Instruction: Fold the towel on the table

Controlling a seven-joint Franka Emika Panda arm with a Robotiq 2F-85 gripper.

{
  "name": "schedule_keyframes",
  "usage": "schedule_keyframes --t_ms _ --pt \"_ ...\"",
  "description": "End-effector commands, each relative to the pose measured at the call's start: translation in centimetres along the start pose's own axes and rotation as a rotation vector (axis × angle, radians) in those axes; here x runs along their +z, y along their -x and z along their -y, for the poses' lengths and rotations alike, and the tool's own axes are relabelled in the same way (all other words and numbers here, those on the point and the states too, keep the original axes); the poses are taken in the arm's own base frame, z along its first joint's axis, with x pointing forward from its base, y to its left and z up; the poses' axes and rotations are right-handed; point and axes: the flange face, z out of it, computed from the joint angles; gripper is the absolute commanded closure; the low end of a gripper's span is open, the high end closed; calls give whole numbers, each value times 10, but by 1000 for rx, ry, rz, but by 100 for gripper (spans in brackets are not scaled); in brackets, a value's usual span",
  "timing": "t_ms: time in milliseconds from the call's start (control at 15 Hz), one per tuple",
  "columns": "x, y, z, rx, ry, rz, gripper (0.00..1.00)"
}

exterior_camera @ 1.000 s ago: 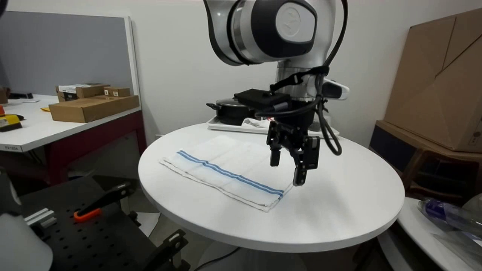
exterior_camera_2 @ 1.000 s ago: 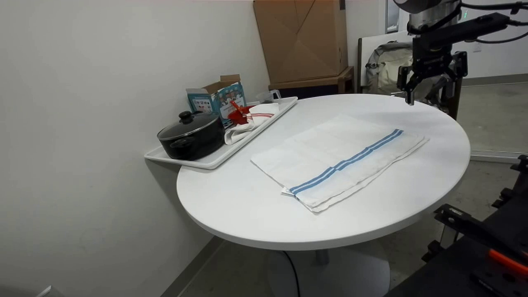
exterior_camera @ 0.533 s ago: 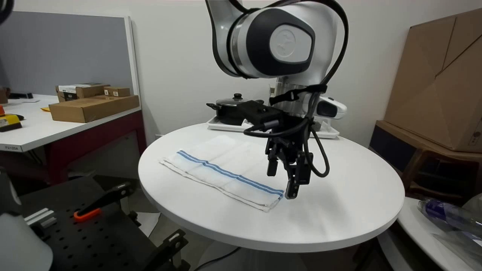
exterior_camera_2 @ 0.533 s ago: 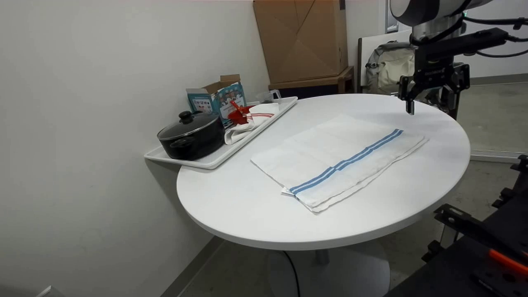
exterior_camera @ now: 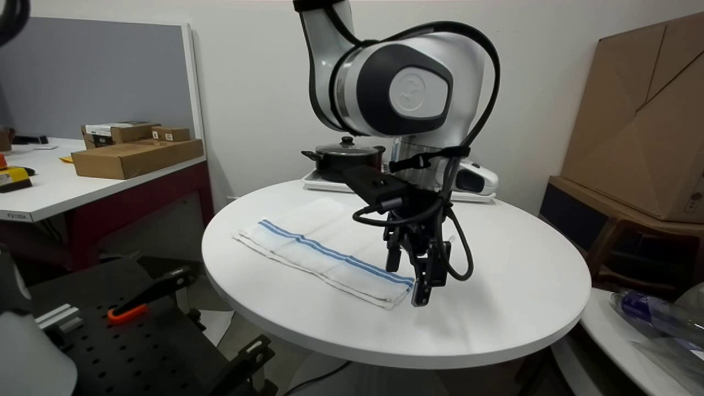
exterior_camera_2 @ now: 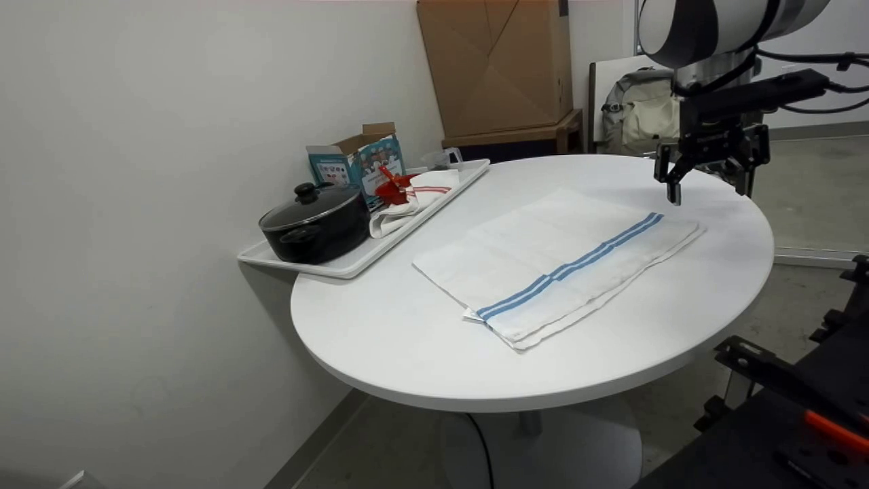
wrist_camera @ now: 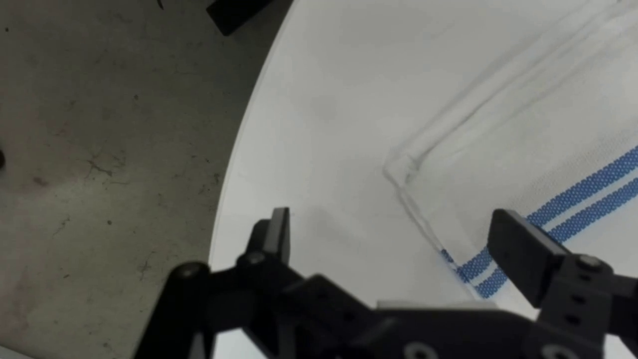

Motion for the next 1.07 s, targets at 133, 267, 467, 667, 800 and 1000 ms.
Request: schedule_keyframes --t_ms 133,267,467,667,800,1000 --pt "18 -4 11 -1 8 12 0" --pt "24 -3 13 -2 10 21 0" --pt "30 -2 15 -7 17 28 26" --pt "33 -1 17 -18 20 30 49" --pt "33 -1 19 -23 21 28 63" --pt "32 -2 21 -30 20 23 88"
